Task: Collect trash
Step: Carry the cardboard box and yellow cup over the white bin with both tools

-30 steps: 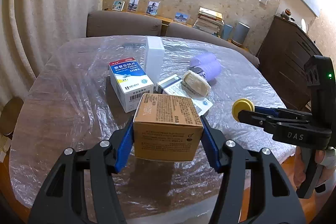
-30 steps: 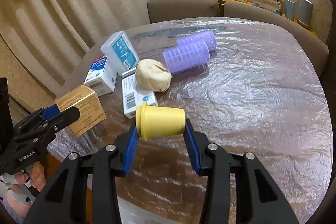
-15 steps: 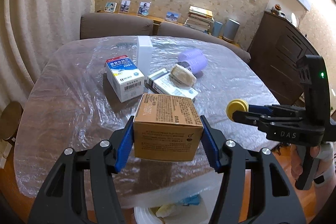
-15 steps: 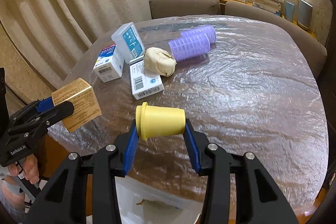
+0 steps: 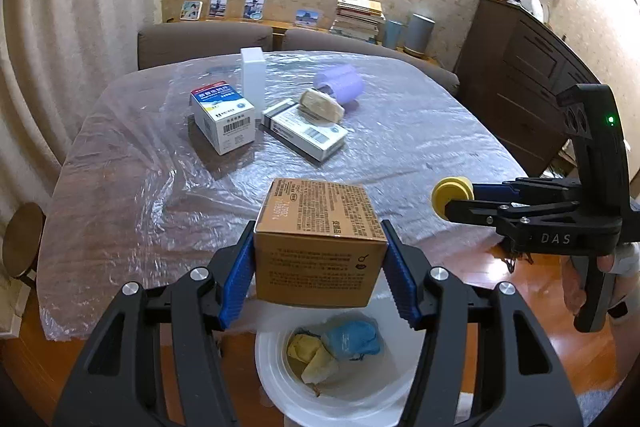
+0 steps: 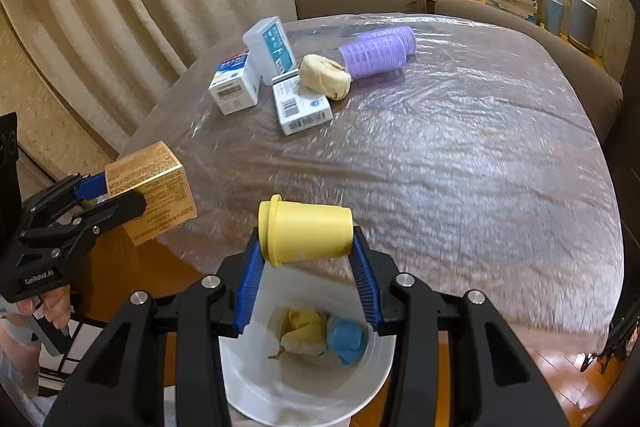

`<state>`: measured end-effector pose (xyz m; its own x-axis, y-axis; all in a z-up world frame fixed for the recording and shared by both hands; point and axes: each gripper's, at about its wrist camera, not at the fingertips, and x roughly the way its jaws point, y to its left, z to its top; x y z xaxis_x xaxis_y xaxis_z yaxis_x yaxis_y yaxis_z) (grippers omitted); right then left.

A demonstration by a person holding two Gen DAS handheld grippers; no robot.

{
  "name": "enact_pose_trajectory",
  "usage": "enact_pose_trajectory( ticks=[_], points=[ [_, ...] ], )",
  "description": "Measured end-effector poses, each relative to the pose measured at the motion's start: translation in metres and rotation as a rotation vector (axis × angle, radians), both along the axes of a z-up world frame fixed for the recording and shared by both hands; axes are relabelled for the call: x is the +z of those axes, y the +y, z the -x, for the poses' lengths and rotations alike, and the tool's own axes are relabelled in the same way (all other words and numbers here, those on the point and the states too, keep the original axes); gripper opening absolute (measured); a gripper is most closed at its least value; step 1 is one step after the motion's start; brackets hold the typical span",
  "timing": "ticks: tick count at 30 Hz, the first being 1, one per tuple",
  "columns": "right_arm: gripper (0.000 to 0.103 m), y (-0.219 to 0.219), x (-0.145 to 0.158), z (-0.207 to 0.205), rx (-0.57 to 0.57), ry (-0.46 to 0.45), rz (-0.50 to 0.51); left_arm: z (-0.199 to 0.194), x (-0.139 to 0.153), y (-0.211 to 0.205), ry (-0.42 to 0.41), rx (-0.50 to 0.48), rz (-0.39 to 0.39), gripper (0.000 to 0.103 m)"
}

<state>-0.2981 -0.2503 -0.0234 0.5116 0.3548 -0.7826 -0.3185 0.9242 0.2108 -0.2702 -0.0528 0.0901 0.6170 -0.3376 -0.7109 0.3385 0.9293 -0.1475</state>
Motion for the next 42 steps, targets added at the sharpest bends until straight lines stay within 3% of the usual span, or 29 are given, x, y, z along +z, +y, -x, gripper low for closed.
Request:
enact_pose_trajectory(
  ticks=[12,42],
  points=[
    [0.042,-0.002,-0.009,0.036,0.017,0.049,-0.007,0.032,-0.003,-0.008,0.034,-0.059,-0.006,0.060],
    [0.042,0.009,-0.064,0.049,0.061,0.191,0.032,0.052,-0.072,-0.026,0.195,-0.102,-0.116,0.060]
  ],
)
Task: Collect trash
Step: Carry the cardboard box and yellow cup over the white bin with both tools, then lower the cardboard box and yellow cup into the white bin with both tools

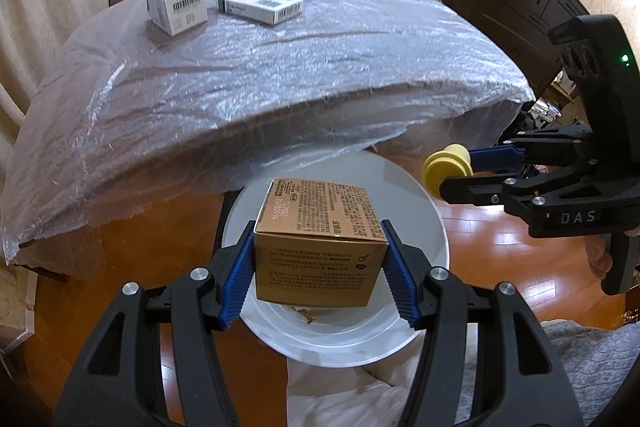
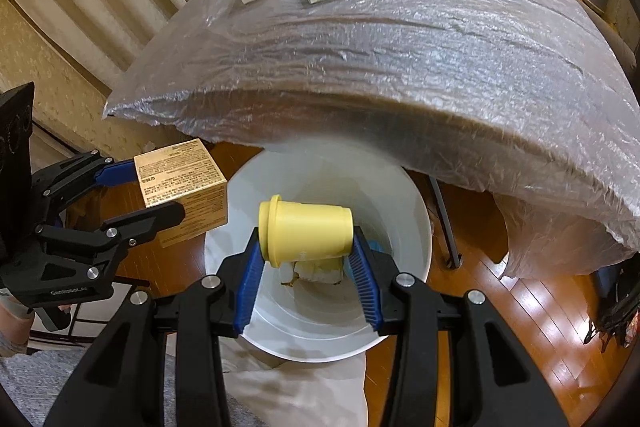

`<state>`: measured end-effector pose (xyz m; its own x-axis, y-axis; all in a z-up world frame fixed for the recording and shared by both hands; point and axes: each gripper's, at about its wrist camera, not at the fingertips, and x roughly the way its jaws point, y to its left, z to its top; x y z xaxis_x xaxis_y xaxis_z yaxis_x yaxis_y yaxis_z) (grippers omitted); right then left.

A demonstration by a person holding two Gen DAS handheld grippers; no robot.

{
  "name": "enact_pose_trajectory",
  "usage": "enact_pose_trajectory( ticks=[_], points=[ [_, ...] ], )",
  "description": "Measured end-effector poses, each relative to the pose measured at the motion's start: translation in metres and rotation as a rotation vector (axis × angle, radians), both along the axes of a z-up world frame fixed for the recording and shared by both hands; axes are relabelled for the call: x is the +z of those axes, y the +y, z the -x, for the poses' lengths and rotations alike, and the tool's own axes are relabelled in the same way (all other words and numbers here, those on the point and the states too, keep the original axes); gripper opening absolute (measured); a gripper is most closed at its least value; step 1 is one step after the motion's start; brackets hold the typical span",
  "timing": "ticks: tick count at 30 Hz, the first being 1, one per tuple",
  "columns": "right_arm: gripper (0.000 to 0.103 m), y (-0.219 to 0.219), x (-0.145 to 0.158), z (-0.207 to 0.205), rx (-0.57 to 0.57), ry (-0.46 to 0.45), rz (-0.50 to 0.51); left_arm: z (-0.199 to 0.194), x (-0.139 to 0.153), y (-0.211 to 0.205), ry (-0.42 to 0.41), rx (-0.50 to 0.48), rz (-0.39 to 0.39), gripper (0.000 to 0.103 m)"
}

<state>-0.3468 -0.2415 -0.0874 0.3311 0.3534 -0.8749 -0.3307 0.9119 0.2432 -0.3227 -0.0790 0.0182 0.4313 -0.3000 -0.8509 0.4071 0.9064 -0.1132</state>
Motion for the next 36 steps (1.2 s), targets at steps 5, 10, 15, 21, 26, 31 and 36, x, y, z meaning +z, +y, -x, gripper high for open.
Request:
enact_pose_trajectory(
  ticks=[5,10,15,21,26,31,36],
  points=[
    [0.042,0.000,-0.010,-0.001,-0.002,0.017,0.004,-0.003,-0.012,0.001,0.024,0.001,-0.020,0.060],
    [0.042,0.002,-0.021,-0.004,0.000,0.033,0.017,-0.007,-0.023,0.000,0.038,0.003,-0.037,0.060],
    [0.042,0.005,-0.027,-0.005,0.007,0.041,0.030,-0.011,-0.031,0.000,0.048,0.001,-0.052,0.060],
    [0.042,0.014,-0.036,-0.007,0.019,0.035,0.063,-0.017,-0.043,0.000,0.063,-0.003,-0.074,0.059],
    [0.042,0.021,-0.046,-0.006,0.024,0.043,0.075,-0.018,-0.054,0.000,0.072,-0.010,-0.099,0.059],
    [0.042,0.024,-0.057,-0.009,0.022,0.064,0.075,-0.020,-0.064,0.002,0.080,-0.011,-0.114,0.060],
    [0.042,0.032,-0.065,-0.011,0.021,0.061,0.095,-0.023,-0.072,-0.003,0.088,-0.018,-0.127,0.060]
  ],
)
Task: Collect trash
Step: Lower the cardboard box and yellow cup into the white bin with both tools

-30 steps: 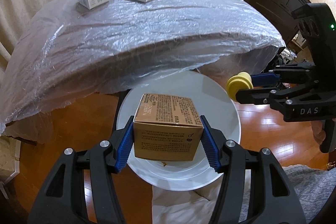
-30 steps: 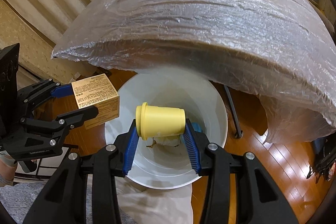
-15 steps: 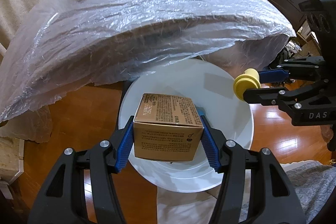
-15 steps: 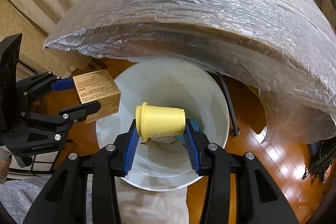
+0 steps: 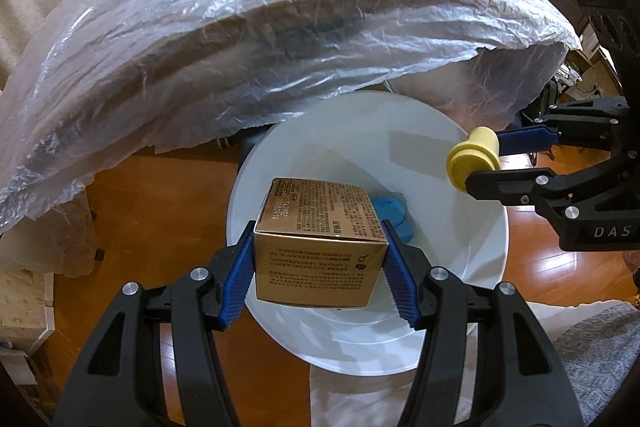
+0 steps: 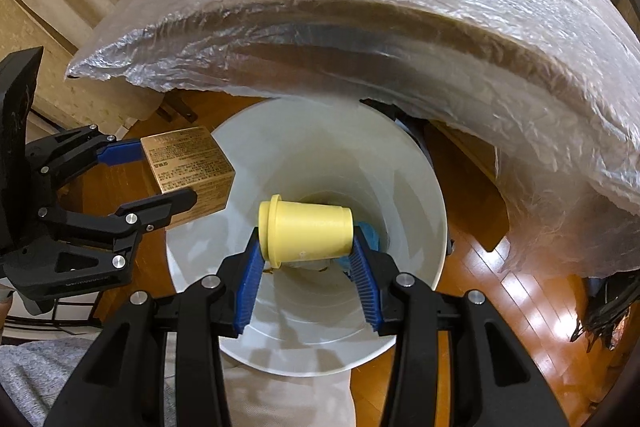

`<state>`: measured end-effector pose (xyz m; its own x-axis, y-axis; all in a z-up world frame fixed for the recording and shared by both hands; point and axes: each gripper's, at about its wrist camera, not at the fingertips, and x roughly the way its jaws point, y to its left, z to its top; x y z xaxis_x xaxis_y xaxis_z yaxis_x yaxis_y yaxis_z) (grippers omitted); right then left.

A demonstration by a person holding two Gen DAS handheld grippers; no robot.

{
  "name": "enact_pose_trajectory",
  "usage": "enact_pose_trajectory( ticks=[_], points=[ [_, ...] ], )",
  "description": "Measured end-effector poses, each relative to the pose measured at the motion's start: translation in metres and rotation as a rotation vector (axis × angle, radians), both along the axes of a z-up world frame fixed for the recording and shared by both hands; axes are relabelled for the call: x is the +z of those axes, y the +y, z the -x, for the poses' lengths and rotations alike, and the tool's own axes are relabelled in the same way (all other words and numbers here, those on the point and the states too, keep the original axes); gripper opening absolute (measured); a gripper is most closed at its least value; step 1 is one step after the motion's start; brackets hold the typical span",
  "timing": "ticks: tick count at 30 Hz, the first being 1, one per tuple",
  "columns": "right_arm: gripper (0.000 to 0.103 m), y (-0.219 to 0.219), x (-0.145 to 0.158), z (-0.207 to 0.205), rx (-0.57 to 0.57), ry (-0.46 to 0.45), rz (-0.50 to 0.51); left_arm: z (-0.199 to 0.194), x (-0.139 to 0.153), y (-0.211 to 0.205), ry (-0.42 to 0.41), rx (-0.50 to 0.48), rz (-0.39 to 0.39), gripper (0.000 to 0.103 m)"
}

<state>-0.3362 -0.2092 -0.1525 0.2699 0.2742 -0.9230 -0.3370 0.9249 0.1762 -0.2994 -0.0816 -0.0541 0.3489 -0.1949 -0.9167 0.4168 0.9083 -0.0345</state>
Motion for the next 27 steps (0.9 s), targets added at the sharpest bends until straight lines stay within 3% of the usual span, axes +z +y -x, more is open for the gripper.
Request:
enact_pose_trajectory(
  ticks=[23,27],
  points=[
    [0.042,0.005,-0.020,-0.012,-0.007,0.035,0.055,-0.019,-0.032,-0.021,0.036,-0.020,-0.060,0.060],
    [0.044,0.005,-0.021,-0.015,-0.009,0.033,0.049,-0.023,-0.032,-0.021,0.045,-0.045,-0.022,0.061]
  ],
)
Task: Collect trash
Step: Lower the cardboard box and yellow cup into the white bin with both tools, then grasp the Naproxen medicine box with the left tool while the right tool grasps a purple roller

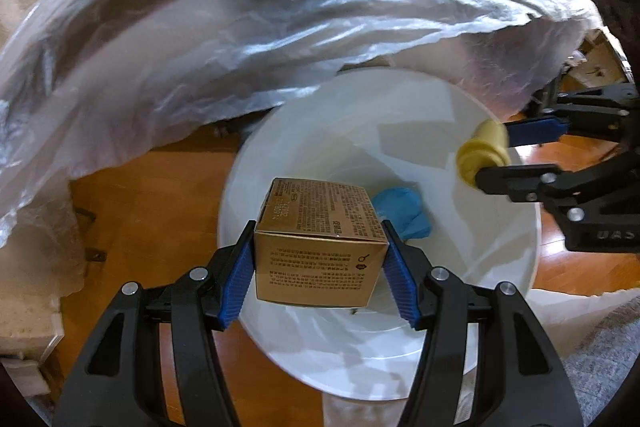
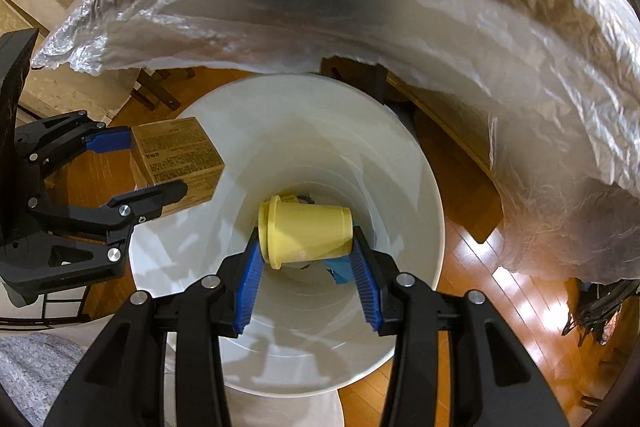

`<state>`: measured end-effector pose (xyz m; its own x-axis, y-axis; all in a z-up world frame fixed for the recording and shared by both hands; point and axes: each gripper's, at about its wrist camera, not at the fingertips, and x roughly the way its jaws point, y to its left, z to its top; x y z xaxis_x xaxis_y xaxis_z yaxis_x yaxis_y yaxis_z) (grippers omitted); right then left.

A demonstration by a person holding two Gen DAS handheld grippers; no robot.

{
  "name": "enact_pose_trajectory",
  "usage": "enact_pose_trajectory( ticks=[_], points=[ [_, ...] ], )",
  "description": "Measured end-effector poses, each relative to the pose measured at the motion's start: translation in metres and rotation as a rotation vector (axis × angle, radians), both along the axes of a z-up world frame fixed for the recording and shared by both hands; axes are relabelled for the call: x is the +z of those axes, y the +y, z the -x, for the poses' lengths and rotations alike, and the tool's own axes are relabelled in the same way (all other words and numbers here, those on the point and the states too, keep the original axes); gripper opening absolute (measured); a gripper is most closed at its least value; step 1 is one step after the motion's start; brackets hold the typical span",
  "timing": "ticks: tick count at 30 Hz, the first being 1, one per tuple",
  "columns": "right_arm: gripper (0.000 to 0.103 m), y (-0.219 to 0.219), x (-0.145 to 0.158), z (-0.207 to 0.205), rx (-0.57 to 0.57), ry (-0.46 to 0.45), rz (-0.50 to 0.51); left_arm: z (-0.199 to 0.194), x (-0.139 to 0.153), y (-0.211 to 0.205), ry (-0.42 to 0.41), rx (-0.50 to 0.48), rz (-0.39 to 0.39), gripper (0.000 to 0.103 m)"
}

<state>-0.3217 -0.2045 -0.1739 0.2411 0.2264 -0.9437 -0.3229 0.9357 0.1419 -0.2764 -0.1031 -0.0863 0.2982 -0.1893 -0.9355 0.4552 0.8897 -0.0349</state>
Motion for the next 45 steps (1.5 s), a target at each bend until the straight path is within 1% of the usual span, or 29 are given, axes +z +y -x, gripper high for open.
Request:
enact_pose_trajectory(
  ticks=[1,3,5,7,9,11,12,13,14,15,16,18,19,20,21,23,24,26,27,29,33,35,39,41,42,43,44,45],
  points=[
    [0.056,-0.002,0.003,0.001,-0.007,-0.010,0.003,0.001,0.002,0.001,-0.007,-0.003,0.025,0.067],
    [0.071,-0.005,0.011,0.005,-0.022,-0.041,0.000,0.001,0.005,0.004,-0.023,0.011,0.038,0.079],
    [0.072,-0.010,0.023,0.009,-0.027,-0.065,-0.012,0.004,0.012,0.007,-0.043,0.015,0.058,0.079],
    [0.072,-0.015,0.037,0.014,-0.038,-0.087,-0.018,0.009,0.021,0.010,-0.063,0.017,0.052,0.079],
    [0.072,-0.020,0.065,0.022,-0.044,-0.139,-0.054,0.017,0.041,0.016,-0.115,0.024,0.048,0.079],
    [0.073,-0.022,0.092,0.029,-0.033,-0.206,-0.077,0.030,0.079,0.024,-0.195,0.024,0.097,0.079],
    [0.081,-0.021,0.113,0.033,-0.024,-0.279,-0.071,0.034,0.098,0.028,-0.238,0.023,0.131,0.079],
    [0.093,-0.020,0.130,0.035,-0.018,-0.356,-0.058,0.038,0.124,0.033,-0.301,0.027,0.168,0.086],
    [0.097,-0.019,0.142,0.036,-0.015,-0.419,-0.046,0.039,0.144,0.039,-0.365,0.043,0.185,0.093],
    [0.099,-0.018,0.158,0.036,-0.017,-0.513,-0.038,0.039,0.164,0.044,-0.443,0.070,0.198,0.102],
    [0.099,-0.017,0.172,0.034,-0.020,-0.600,-0.047,0.038,0.186,0.050,-0.548,0.108,0.218,0.102],
    [0.099,-0.017,0.186,0.025,-0.043,-0.708,-0.068,0.027,0.207,0.056,-0.661,0.193,0.212,0.102],
    [0.099,-0.015,0.191,0.016,-0.056,-0.730,-0.072,0.017,0.213,0.058,-0.689,0.234,0.203,0.102],
    [0.099,-0.016,0.194,0.006,-0.055,-0.731,-0.073,0.006,0.214,0.060,-0.679,0.251,0.191,0.102],
    [0.099,-0.016,0.197,-0.011,-0.050,-0.723,-0.061,-0.014,0.212,0.058,-0.632,0.268,0.154,0.102],
    [0.099,-0.014,0.198,-0.042,-0.077,-0.690,-0.011,-0.040,0.204,0.057,-0.572,0.276,0.123,0.102],
    [0.099,-0.014,0.199,-0.062,-0.083,-0.681,-0.003,-0.051,0.200,0.057,-0.558,0.289,0.122,0.102],
    [0.099,-0.015,0.194,-0.091,-0.107,-0.655,0.037,-0.072,0.187,0.060,-0.509,0.307,0.153,0.102],
    [0.099,-0.018,0.191,-0.110,-0.109,-0.640,0.041,-0.085,0.183,0.060,-0.482,0.314,0.169,0.102],
    [0.099,-0.022,0.182,-0.142,-0.133,-0.595,0.062,-0.100,0.178,0.057,-0.467,0.318,0.164,0.102],
    [0.099,-0.022,0.166,-0.199,-0.147,-0.508,0.050,-0.135,0.161,0.052,-0.441,0.339,0.135,0.102],
    [0.099,-0.019,0.160,-0.215,-0.141,-0.488,0.051,-0.149,0.156,0.053,-0.417,0.341,0.137,0.102],
    [0.099,-0.010,0.144,-0.239,-0.105,-0.460,0.090,-0.170,0.144,0.054,-0.379,0.342,0.149,0.102],
    [0.095,-0.007,0.138,-0.244,-0.100,-0.441,0.081,-0.177,0.140,0.055,-0.363,0.343,0.161,0.098],
    [0.091,-0.011,0.137,-0.248,-0.103,-0.422,0.037,-0.180,0.138,0.055,-0.349,0.343,0.169,0.092],
    [0.081,-0.014,0.136,-0.250,-0.105,-0.402,-0.006,-0.185,0.134,0.057,-0.324,0.341,0.192,0.085],
    [0.074,-0.016,0.136,-0.250,-0.105,-0.388,-0.037,-0.186,0.134,0.058,-0.309,0.343,0.208,0.079],
    [0.073,-0.019,0.135,-0.252,-0.113,-0.370,-0.066,-0.188,0.133,0.059,-0.298,0.344,0.219,0.066]
  ],
)
